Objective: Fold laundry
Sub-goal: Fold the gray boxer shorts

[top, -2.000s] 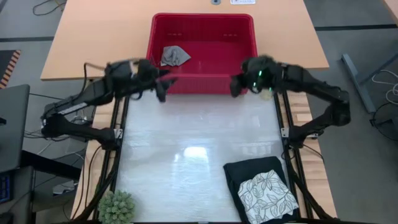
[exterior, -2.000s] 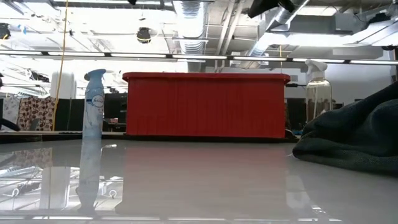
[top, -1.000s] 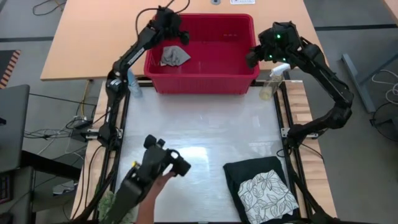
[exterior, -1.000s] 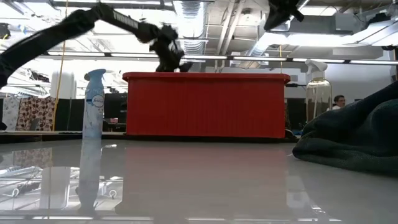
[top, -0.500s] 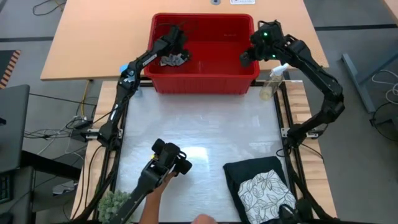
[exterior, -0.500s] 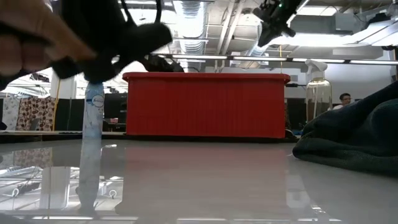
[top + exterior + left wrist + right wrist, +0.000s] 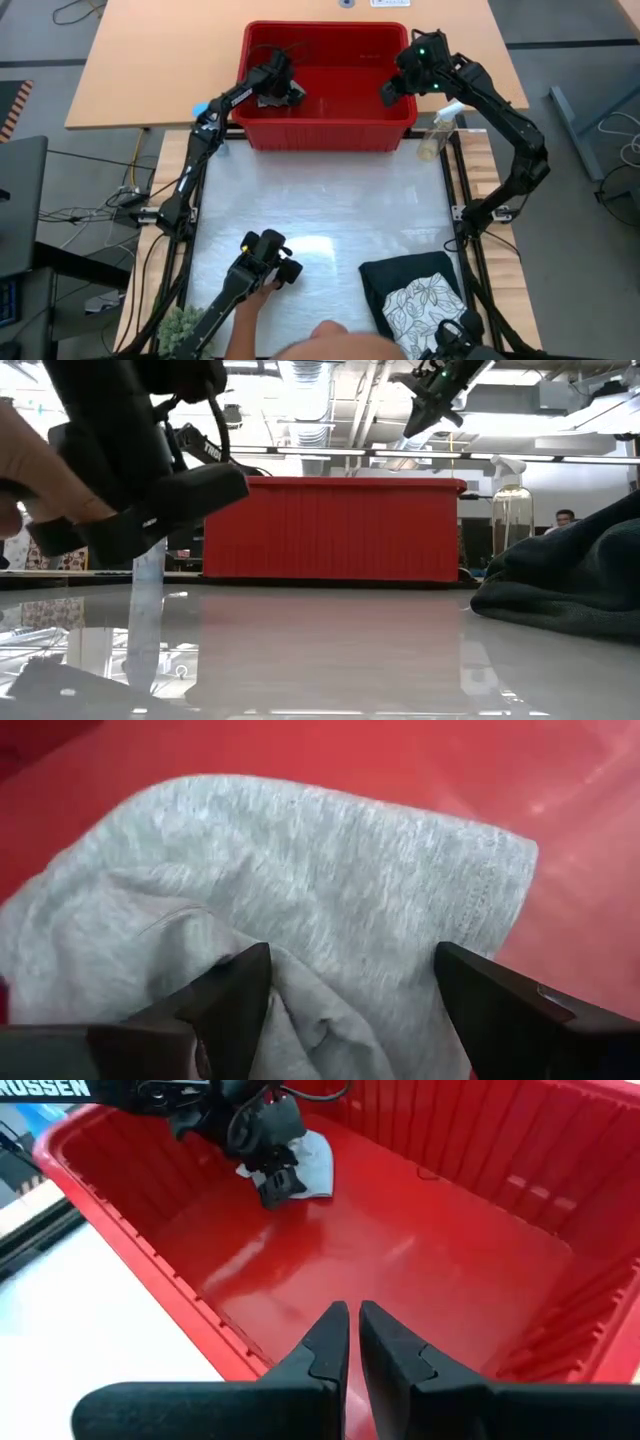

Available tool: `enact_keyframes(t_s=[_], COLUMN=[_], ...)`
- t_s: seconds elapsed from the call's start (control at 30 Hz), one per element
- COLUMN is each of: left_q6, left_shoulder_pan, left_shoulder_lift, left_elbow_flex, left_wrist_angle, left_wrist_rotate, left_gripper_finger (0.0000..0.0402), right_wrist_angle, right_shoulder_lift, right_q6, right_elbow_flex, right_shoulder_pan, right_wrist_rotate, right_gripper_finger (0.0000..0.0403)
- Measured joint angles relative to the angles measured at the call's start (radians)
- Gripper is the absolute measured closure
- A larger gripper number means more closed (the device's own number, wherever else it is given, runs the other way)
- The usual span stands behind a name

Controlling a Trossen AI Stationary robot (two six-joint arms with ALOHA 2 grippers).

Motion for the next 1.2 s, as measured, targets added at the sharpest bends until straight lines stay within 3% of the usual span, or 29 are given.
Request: enact_keyframes(t_s=[0.13,0.2,0.3,0.4,0.47,0.9,1.07,1.2], left_q6=[0.009,0.003,-0.021,-0.027,-0.061,-0.192,-0.287,-0.319], left_shoulder_pan=[0.002,0.004,0.003,0.001,0.002,-0.007,-0.034,-0.069], left_shoulder_lift=[0.009,0.019,0.023,0.030,0.027,-0.205,-0.351,-0.494], left_elbow_flex=[0.002,0.003,0.003,0.016,0.022,0.017,0.015,0.019], left_wrist_angle=[-0.032,-0.035,-0.049,-0.059,-0.058,-0.001,0.020,0.024], left_wrist_rotate=[0.027,0.051,0.078,0.104,0.130,0.179,0.315,0.421], left_gripper_finger=[0.0134,0.0155,0.0229,0.0341,0.0382,0.0399,0.0401,0.0401], right_wrist_angle=[0.016,0.022,0.038,0.043,0.043,0.085,0.135,0.169], right_shoulder_lift=[0.000,0.000,0.000,0.000,0.000,-0.001,-0.001,-0.001], right_q6=[0.000,0.000,0.000,-0.001,0.000,-0.051,-0.061,-0.096], right_elbow_flex=[0.000,0.000,0.000,0.000,0.000,0.000,0.000,0.000], right_shoulder_pan=[-0.011,-0.012,-0.013,-0.015,-0.022,-0.039,-0.051,-0.070], right_wrist_rotate=[-0.008,-0.008,-0.008,-0.008,-0.008,-0.006,-0.011,-0.076], right_gripper_finger=[0.0347,0.0347,0.0347,0.0347,0.0347,0.0347,0.0347,0.0347])
